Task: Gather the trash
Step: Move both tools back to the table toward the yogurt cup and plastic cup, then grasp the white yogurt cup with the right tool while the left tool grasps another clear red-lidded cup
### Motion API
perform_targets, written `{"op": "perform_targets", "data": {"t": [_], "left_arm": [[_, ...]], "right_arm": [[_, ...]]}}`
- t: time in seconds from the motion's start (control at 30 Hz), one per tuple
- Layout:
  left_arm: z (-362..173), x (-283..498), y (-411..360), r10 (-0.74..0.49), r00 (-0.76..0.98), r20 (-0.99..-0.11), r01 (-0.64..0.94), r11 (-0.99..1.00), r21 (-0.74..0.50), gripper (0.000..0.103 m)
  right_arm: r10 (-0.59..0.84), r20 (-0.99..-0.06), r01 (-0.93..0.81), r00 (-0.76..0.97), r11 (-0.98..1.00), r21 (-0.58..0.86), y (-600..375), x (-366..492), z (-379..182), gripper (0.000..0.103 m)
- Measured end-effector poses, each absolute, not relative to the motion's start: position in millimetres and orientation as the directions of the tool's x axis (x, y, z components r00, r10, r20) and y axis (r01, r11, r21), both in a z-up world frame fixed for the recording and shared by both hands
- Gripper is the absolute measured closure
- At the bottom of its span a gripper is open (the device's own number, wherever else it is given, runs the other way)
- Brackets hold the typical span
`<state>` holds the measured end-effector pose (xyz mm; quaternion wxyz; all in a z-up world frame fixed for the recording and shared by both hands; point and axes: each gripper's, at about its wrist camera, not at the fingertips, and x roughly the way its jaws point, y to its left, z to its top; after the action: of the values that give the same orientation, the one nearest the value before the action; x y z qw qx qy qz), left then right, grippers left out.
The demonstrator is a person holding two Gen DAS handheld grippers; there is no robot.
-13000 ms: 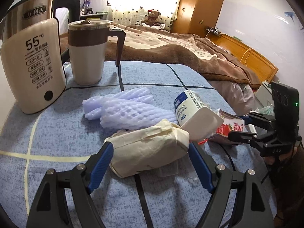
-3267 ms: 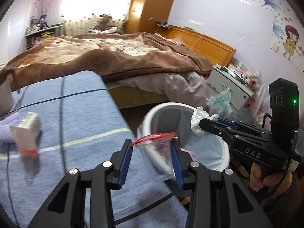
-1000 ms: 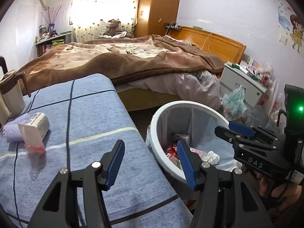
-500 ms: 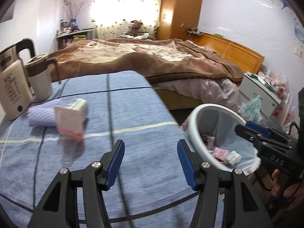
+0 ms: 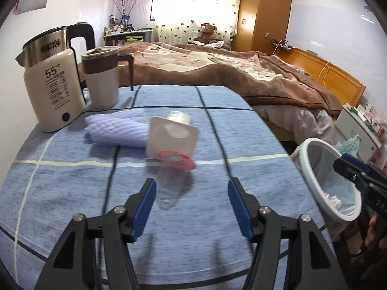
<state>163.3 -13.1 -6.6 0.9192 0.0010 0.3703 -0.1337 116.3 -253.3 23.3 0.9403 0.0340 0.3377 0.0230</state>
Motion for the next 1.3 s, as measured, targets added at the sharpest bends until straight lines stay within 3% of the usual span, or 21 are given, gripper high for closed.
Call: {"op": "perform_targets", "data": {"t": [0.27, 0.8, 0.97, 1.13, 1.3], "left_arm": [[-20, 184, 0, -0.233, 0.652, -0.722, 0.237, 0.967, -0.097, 0.037], [-36, 213, -2, -0.26, 0.608, -0.75, 0.254, 0.959, -0.127, 0.038], [-41, 217, -2, -0.271, 0.592, -0.759, 0.264, 0.955, -0.136, 0.047], [-40, 216, 3, -0.299, 0.587, -0.752, 0.28, 0.947, -0.159, 0.071], [-35, 208, 15, -0.309, 0.6, -0.738, 0.274, 0.946, -0.174, 0.071]], "right_arm": [[0.137, -0.636, -0.075, 0.759, 0.99, 0.123, -227, 135, 27, 0.056], [0.149, -0.656, -0.113, 0.74, 0.989, 0.096, -199, 159, 20, 0.056], [0.147, -0.664, -0.121, 0.733, 0.989, 0.086, -190, 164, 18, 0.056], [0.149, -0.673, -0.129, 0.724, 0.988, 0.08, -180, 173, 15, 0.056], [0.157, -0.687, -0.14, 0.709, 0.987, 0.082, -169, 182, 8, 0.056]]}}
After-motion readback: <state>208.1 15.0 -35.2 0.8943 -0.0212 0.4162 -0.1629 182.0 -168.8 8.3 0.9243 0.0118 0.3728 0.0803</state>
